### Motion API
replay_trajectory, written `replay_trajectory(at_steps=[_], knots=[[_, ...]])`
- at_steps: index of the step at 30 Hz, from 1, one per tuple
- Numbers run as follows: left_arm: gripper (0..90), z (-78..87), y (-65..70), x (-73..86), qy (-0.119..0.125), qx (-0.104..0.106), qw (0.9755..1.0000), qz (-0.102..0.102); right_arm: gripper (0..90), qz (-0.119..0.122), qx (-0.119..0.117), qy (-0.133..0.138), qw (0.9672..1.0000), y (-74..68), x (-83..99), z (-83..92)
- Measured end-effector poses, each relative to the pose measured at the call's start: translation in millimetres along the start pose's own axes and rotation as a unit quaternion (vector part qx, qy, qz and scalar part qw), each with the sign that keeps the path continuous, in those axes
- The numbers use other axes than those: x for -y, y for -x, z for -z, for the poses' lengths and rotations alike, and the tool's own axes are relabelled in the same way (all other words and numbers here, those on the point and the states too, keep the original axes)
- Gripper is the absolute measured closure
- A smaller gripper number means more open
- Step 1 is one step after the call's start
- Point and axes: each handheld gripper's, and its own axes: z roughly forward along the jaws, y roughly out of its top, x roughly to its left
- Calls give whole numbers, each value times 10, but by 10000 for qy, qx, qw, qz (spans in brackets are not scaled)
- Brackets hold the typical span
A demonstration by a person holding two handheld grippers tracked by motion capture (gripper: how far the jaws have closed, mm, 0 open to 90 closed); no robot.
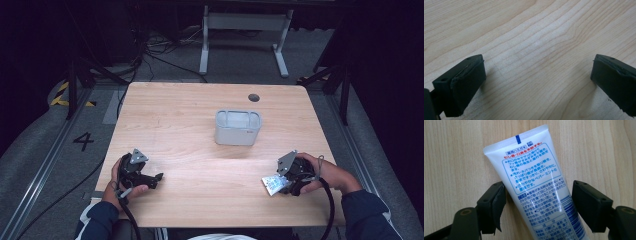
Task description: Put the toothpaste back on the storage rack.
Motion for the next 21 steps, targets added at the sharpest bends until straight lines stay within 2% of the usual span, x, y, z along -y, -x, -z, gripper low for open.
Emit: replay_trajectory(at_steps=[5, 9, 18, 21], knots=[[2, 0, 0, 0, 1, 1, 10000, 2, 323, -155, -148, 70, 9997, 45, -16, -19], [2, 0, 0, 0, 0, 1, 10000, -1, 394, -341, -260, 164, 9989, 81, 13, -12], [2, 0, 0, 0, -1, 0, 10000, -1, 489, -378, -205, 298, 9986, 101, 49, 2], [2, 0, -1, 0, -1, 6, 10000, -6, 564, -349, -191, 475, 9981, 99, 82, 32]])
